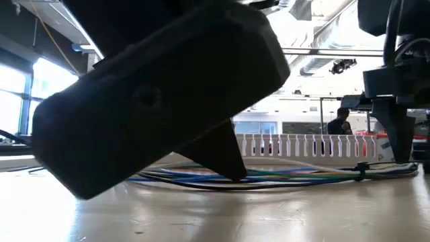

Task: Ziptie cables
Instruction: Put the zip-tied cable into the white cable duct

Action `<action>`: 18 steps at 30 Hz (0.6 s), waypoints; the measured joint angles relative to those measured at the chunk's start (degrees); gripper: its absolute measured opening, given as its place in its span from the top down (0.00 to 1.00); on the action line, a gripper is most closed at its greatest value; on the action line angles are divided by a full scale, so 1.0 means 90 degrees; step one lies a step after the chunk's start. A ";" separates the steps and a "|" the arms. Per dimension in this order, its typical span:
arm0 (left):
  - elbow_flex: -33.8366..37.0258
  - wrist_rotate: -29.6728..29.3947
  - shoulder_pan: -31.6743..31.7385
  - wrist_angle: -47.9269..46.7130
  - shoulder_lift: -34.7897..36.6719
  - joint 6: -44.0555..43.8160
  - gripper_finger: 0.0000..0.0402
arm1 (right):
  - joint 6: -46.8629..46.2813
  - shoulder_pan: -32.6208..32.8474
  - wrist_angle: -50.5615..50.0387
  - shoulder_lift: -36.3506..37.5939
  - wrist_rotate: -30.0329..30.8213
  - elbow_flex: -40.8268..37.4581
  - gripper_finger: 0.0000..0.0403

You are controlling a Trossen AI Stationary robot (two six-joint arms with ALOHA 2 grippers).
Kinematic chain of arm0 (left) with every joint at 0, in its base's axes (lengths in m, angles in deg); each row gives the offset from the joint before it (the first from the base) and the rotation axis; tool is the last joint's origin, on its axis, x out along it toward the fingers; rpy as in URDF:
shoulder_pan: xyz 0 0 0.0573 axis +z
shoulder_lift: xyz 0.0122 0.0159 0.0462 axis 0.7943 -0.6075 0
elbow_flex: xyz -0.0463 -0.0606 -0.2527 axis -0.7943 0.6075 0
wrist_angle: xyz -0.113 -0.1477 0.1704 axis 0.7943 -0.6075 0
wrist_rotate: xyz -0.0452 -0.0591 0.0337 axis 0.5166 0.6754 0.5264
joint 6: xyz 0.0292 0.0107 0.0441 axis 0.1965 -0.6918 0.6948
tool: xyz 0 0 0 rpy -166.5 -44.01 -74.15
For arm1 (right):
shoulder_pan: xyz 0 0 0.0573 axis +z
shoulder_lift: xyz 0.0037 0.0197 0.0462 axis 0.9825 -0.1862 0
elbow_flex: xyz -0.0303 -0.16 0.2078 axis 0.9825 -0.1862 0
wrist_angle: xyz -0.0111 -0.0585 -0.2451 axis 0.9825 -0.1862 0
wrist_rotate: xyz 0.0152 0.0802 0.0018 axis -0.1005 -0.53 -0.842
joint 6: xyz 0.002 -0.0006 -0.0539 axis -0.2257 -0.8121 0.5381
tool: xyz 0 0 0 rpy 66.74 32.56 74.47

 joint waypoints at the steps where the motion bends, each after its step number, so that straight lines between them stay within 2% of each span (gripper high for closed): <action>1: 0.0000 -0.0020 -0.0009 -0.0002 0.0004 -0.0015 0.95 | 0.0085 -0.0002 0.0047 -0.0002 -0.0048 0.0002 0.81; 3: 0.0000 0.0032 -0.0029 -0.0003 0.0058 -0.0026 0.91 | 0.0096 -0.0004 0.0054 -0.0002 -0.0095 0.0002 0.92; 5: 0.0000 0.0120 -0.0042 -0.0010 0.0187 -0.0023 0.86 | 0.0092 0.0031 0.0032 0.0028 -0.0097 0.0008 0.97; 11: -0.0007 0.0111 -0.0052 0.0019 0.0500 0.0099 0.67 | -0.0346 0.0376 -0.1058 0.0057 0.0374 0.0618 0.99; 18: -0.0003 -0.0641 0.0187 0.0667 0.0392 0.0501 0.51 | -0.0906 0.0791 -0.2172 0.0066 0.0494 0.1838 1.00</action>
